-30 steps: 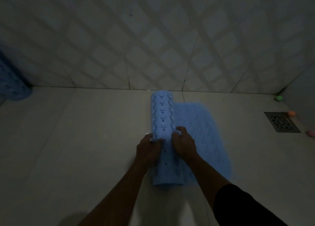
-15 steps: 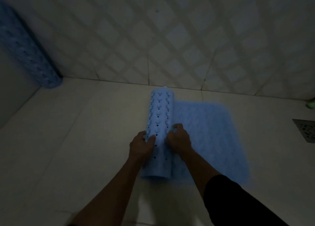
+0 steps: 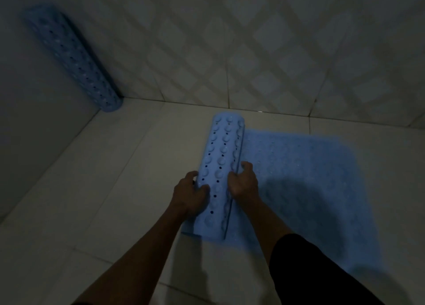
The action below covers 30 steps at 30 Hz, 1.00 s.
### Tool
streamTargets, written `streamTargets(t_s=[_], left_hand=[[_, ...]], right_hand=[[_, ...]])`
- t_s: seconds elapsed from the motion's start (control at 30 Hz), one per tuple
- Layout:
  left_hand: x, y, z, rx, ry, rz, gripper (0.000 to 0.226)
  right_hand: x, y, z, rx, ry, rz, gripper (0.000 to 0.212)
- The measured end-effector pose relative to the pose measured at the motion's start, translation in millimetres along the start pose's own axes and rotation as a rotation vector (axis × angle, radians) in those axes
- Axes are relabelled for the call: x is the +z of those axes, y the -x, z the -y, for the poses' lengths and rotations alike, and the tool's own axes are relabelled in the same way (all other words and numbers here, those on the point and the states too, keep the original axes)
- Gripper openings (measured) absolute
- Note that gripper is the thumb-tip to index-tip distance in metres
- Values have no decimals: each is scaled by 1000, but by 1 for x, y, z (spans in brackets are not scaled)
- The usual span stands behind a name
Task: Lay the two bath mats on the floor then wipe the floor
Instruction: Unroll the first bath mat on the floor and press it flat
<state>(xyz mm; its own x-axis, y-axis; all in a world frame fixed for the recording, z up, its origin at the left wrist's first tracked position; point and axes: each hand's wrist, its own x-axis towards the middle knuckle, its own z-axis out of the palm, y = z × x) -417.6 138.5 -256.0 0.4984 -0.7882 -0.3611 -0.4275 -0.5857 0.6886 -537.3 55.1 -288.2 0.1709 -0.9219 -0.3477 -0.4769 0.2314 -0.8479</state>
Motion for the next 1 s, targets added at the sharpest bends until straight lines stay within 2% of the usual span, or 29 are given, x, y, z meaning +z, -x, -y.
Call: streamTargets(t_s=[0.1,0.2,0.33,0.37,0.53,0.67,0.8,0.87,0.93,1.0], left_hand=[[-7,-7,-2,-65,1,9,54],[-11,-16,-1,-54,12,50,48],[-22,-28,13,44,-26,19,8],[-27,-32,17,48,-24,9,7],[-49,-57,47,56,-7,89,30],[-51,-78,64,91,58,75,47],[-53,-82,73,184,61,37,62],[-54,-85,83,250,43,-17,62],[-55,-102,107,281,42,-48,64],[-52,-112,116,333,51,-48,66]], right_hand=[[11,-1,5,-15,25,48,61],[26,0,17,-35,-41,32,45],[48,-1,26,-70,-48,50,47],[53,-2,26,-82,-30,53,49],[77,-8,28,-36,164,56,57],[89,-16,34,26,328,52,61],[96,-21,36,74,299,-30,76],[96,-23,36,108,254,-59,81],[107,-30,40,83,193,-42,74],[111,-35,46,-7,208,15,49]])
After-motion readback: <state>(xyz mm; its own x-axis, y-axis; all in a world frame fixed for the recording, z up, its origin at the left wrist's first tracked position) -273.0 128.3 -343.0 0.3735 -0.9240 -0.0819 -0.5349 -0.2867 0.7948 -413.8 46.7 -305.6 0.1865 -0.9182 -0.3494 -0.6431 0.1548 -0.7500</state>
